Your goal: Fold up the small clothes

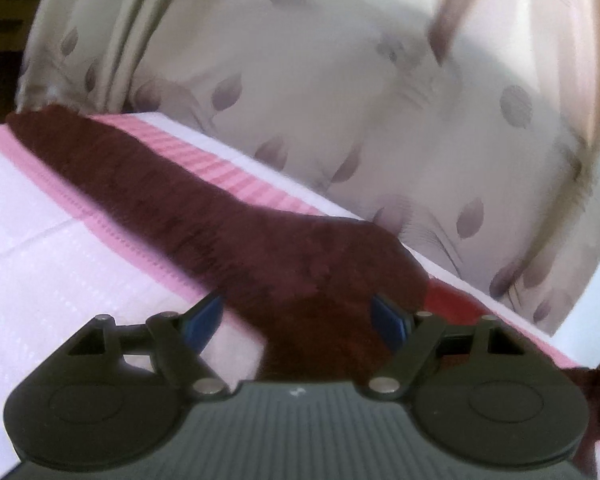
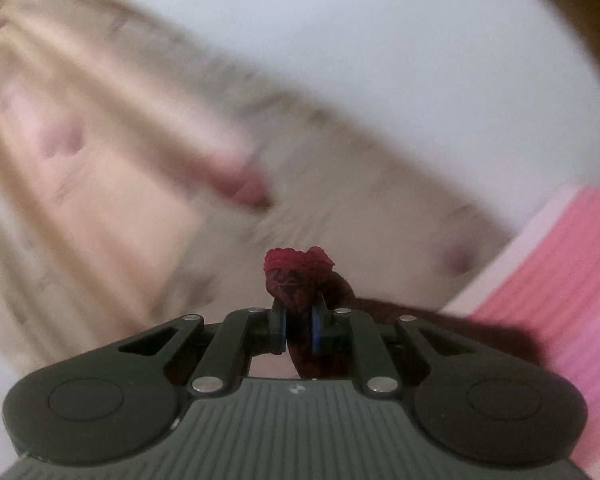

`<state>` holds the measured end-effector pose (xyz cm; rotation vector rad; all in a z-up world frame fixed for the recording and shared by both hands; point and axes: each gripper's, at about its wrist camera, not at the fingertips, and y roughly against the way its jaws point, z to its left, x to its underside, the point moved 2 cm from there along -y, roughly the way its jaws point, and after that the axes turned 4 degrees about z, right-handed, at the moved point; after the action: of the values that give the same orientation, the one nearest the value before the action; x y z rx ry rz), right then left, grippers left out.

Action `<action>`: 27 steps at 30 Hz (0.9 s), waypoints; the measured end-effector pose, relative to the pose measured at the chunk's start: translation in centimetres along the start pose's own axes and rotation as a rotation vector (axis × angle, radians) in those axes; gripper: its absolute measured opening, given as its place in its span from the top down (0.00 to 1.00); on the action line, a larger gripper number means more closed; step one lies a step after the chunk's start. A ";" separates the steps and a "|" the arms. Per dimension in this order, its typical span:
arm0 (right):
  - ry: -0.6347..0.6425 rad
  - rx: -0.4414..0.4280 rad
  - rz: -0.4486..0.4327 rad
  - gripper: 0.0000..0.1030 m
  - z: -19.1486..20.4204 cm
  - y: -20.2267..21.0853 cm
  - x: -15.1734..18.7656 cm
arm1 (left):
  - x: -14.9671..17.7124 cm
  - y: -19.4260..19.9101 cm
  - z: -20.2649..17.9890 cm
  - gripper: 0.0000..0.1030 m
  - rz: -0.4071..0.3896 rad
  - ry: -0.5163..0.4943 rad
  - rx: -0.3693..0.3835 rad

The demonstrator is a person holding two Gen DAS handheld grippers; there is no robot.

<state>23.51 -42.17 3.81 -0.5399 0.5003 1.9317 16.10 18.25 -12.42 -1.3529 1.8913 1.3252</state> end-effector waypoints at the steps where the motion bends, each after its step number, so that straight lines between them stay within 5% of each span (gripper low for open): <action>1: -0.004 -0.022 0.020 0.84 0.6 -1.3 1.0 | 0.0 0.0 0.1 0.22 -0.003 0.007 -0.001; 13: -0.090 -0.165 0.249 0.84 5.2 -10.3 14.5 | 0.1 0.2 -0.1 0.22 -0.017 -0.007 -0.019; 27: -0.022 -0.095 0.413 0.84 8.0 -15.9 23.5 | 0.2 0.1 0.3 0.22 -0.014 0.023 -0.024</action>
<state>28.06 -14.40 -4.82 -0.5029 0.5391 2.3622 15.88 18.46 -12.63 -1.3971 1.8830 1.3348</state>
